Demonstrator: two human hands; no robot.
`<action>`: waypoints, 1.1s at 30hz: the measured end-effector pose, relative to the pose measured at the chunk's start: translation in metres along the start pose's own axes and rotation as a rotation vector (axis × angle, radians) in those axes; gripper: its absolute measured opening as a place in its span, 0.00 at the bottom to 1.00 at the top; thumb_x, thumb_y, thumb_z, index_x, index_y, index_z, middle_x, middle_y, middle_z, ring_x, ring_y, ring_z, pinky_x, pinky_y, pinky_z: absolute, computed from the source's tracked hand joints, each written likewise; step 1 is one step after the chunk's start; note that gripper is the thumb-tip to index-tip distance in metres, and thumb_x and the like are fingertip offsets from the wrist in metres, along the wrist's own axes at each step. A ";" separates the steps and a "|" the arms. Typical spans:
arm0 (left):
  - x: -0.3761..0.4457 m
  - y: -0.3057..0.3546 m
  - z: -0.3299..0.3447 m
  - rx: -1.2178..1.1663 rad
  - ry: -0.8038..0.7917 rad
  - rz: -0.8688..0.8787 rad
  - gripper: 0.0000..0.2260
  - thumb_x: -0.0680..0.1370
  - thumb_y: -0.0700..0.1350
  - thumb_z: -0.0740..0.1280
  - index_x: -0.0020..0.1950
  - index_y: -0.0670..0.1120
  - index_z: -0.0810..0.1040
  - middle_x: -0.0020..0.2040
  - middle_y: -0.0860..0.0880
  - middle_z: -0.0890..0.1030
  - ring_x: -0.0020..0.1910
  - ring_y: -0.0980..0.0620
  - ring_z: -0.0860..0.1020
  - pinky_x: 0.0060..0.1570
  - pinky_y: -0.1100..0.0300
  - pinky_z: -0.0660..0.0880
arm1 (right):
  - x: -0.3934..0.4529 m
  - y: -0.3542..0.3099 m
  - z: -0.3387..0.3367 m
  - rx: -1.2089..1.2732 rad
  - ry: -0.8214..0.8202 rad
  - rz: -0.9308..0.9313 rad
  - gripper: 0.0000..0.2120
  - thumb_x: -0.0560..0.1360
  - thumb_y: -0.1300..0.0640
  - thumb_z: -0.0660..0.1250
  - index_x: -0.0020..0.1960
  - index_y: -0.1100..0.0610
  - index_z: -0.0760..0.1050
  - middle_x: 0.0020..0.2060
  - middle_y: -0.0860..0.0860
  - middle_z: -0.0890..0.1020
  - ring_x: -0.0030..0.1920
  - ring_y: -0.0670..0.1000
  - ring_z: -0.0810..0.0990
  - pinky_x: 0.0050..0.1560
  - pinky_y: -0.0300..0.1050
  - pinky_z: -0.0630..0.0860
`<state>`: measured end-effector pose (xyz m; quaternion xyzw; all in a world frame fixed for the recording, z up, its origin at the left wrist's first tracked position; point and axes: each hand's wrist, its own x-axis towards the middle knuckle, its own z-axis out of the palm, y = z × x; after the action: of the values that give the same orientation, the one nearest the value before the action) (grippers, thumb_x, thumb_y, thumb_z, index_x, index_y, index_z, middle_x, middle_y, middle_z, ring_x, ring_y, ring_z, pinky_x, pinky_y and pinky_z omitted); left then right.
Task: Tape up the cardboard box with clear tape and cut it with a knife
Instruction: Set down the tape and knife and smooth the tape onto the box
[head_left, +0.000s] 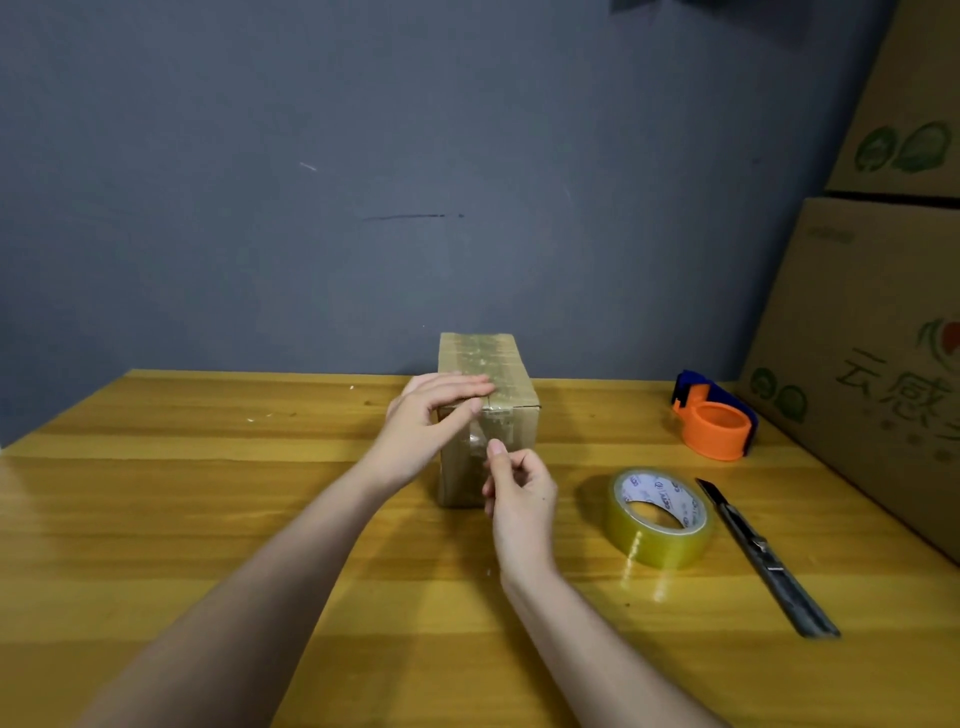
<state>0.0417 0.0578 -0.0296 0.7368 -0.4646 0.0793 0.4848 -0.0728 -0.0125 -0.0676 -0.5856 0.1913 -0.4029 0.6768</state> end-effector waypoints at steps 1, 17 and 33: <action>-0.001 0.000 0.000 0.007 0.005 0.010 0.19 0.72 0.62 0.60 0.58 0.57 0.80 0.61 0.62 0.78 0.66 0.60 0.68 0.67 0.64 0.61 | 0.001 0.002 0.001 -0.004 0.009 -0.005 0.15 0.77 0.57 0.64 0.35 0.61 0.68 0.23 0.50 0.70 0.21 0.44 0.65 0.24 0.36 0.63; -0.004 0.002 -0.005 0.227 -0.039 0.079 0.20 0.72 0.52 0.70 0.63 0.61 0.74 0.65 0.63 0.74 0.67 0.58 0.67 0.69 0.50 0.64 | 0.010 0.017 0.013 -0.166 0.147 0.014 0.16 0.75 0.49 0.66 0.32 0.55 0.70 0.18 0.47 0.73 0.19 0.44 0.70 0.32 0.52 0.72; -0.011 0.020 -0.003 0.385 -0.027 0.069 0.21 0.70 0.58 0.64 0.63 0.58 0.72 0.65 0.61 0.74 0.67 0.57 0.67 0.67 0.51 0.65 | 0.014 -0.020 -0.018 -0.380 0.204 -0.283 0.09 0.73 0.52 0.68 0.42 0.50 0.67 0.37 0.48 0.75 0.39 0.50 0.74 0.44 0.49 0.71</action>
<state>0.0217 0.0648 -0.0215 0.8006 -0.4721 0.1734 0.3257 -0.0840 -0.0345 -0.0500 -0.6795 0.2470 -0.5074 0.4689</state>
